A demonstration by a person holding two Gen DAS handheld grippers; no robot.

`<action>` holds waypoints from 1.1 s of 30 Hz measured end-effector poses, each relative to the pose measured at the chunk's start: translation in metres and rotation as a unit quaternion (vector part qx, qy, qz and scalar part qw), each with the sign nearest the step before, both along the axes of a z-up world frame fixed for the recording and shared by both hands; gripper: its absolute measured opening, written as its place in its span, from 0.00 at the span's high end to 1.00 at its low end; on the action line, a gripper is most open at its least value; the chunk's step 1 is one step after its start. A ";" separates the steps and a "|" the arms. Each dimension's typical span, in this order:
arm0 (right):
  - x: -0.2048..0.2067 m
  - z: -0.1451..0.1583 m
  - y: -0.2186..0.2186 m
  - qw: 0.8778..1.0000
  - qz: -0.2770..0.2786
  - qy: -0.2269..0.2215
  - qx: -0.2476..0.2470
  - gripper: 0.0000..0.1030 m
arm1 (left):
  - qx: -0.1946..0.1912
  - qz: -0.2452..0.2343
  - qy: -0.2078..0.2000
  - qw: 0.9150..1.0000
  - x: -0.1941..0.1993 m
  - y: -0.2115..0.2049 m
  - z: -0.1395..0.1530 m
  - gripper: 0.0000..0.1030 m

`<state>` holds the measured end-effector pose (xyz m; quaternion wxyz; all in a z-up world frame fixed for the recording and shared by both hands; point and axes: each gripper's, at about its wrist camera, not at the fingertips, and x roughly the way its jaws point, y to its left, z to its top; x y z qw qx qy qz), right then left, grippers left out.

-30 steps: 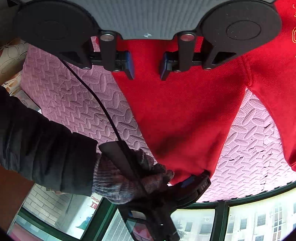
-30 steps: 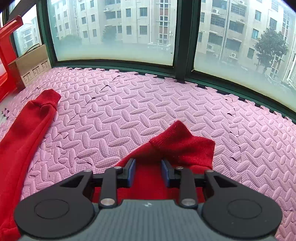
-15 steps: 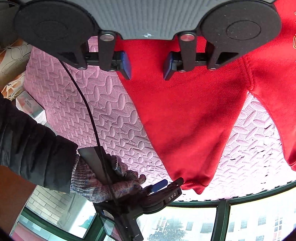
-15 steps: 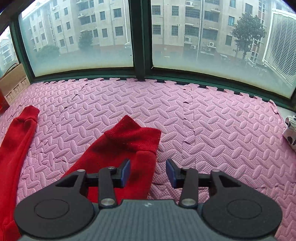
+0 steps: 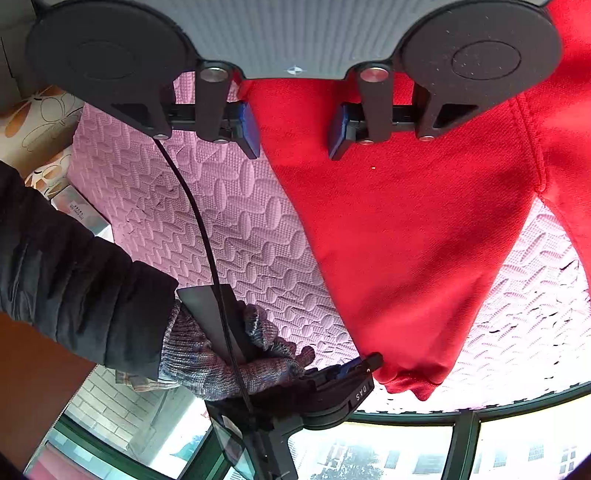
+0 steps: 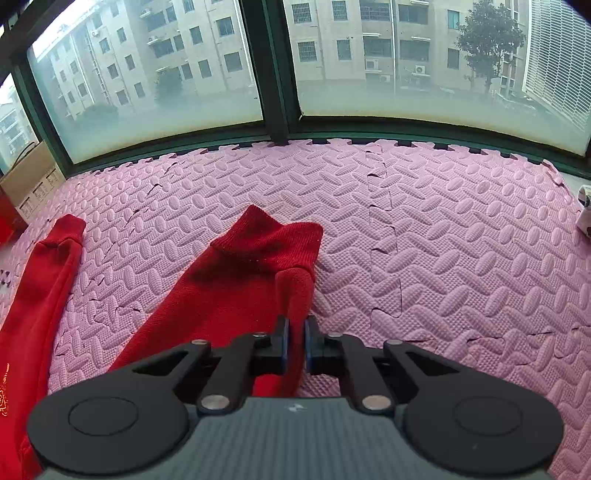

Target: Fold clothes

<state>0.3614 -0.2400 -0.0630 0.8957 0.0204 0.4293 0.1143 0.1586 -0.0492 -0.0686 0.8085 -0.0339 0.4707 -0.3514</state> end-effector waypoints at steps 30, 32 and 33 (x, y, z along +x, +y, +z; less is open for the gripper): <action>-0.140 0.032 0.045 0.988 0.141 -0.010 -0.061 0.64 | 0.014 0.176 -0.044 0.983 -0.036 0.111 0.035 0.48; -0.164 0.030 0.053 0.985 0.163 -0.003 -0.054 0.64 | 0.028 0.198 -0.048 0.979 -0.039 0.129 0.033 0.48; -0.175 0.029 0.058 0.983 0.175 0.000 -0.050 0.64 | 0.035 0.206 -0.049 0.977 -0.041 0.137 0.032 0.48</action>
